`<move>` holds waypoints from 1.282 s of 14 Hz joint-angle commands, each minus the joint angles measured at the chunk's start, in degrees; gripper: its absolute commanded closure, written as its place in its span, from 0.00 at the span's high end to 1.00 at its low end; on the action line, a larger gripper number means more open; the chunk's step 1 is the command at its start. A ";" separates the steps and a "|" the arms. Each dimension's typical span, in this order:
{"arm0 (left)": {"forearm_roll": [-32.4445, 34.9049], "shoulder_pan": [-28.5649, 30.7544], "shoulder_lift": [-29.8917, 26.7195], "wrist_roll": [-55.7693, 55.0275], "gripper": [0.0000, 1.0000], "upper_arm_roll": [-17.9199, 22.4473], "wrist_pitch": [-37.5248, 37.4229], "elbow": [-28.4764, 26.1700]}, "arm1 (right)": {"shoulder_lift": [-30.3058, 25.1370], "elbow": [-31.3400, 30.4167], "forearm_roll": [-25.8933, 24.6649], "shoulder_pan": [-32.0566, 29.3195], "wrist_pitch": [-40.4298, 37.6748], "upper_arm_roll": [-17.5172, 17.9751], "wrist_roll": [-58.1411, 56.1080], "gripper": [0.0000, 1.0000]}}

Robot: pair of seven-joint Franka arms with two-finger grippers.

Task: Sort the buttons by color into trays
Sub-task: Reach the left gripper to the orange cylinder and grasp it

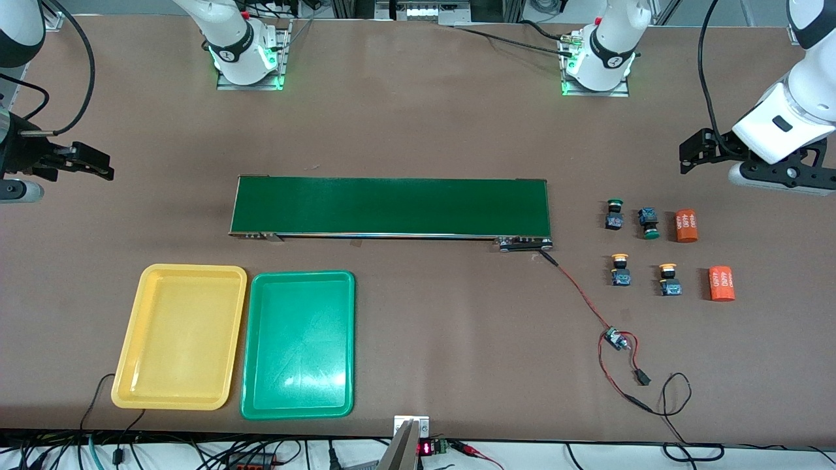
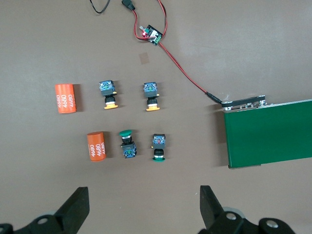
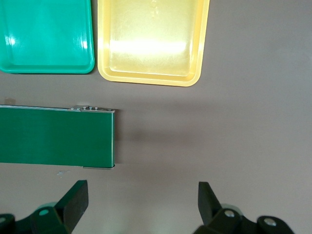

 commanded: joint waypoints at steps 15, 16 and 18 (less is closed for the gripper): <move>-0.79 2.36 8.91 1.12 1.00 0.90 -2.69 4.06 | -0.15 0.09 0.48 0.66 -0.52 0.12 1.22 1.00; -0.36 3.85 10.05 2.00 1.00 0.90 -3.14 3.70 | -0.15 0.09 0.48 0.66 -0.52 0.11 1.22 1.00; 0.08 6.92 10.32 3.67 1.00 0.90 -2.62 -0.50 | -0.15 0.09 0.57 0.66 -0.52 0.11 1.30 1.00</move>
